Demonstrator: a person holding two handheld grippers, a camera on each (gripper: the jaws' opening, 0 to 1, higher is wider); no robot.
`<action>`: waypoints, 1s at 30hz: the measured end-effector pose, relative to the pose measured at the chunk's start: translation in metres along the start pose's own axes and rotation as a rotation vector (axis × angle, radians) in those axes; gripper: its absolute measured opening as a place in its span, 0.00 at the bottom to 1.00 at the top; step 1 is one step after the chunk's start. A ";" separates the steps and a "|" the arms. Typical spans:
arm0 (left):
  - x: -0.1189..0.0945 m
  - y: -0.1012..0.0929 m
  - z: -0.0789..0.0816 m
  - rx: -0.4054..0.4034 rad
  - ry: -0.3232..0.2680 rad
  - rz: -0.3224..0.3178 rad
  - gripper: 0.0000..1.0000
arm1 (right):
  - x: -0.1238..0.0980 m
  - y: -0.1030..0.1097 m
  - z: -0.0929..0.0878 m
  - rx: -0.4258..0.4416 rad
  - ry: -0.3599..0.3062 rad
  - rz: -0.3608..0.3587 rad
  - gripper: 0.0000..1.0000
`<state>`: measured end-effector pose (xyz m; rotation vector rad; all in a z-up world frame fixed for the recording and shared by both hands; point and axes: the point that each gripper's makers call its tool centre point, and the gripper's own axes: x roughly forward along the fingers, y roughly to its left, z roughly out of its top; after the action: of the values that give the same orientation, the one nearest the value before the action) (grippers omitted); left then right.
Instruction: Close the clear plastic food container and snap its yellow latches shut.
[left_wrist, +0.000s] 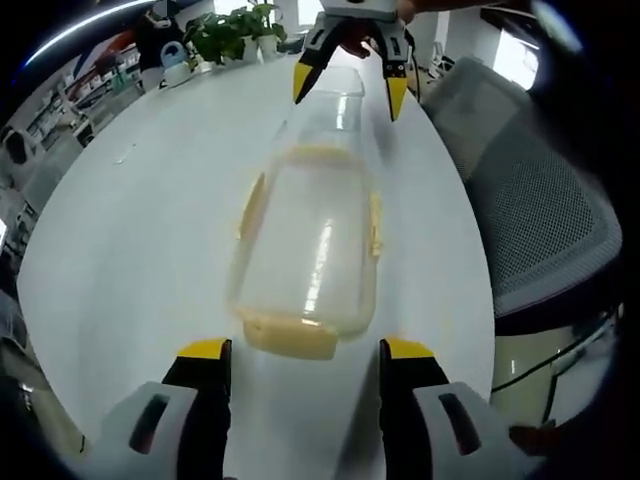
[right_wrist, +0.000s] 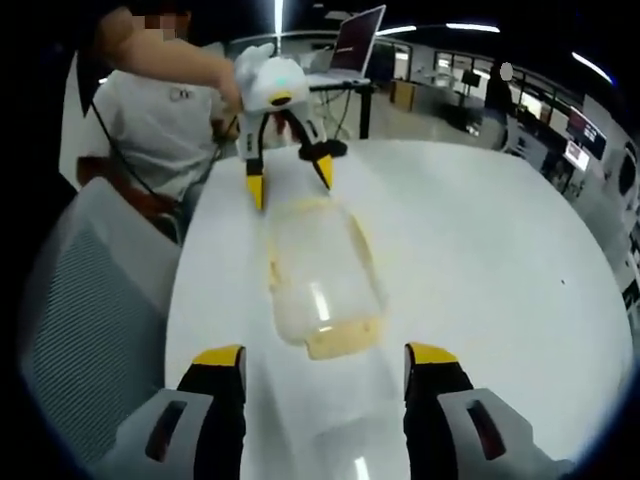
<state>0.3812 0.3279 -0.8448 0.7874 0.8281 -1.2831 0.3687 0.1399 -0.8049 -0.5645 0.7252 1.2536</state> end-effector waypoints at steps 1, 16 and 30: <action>0.000 0.000 0.000 0.002 0.004 -0.002 0.59 | 0.000 0.000 0.000 -0.001 0.004 0.001 0.63; 0.004 0.000 0.005 0.044 0.023 -0.032 0.56 | 0.006 0.000 -0.003 -0.031 0.052 0.023 0.60; 0.008 0.000 0.004 0.070 0.042 -0.054 0.55 | 0.013 -0.003 -0.006 -0.068 0.107 0.050 0.58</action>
<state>0.3823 0.3208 -0.8497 0.8550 0.8466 -1.3536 0.3726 0.1434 -0.8190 -0.6768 0.7924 1.3057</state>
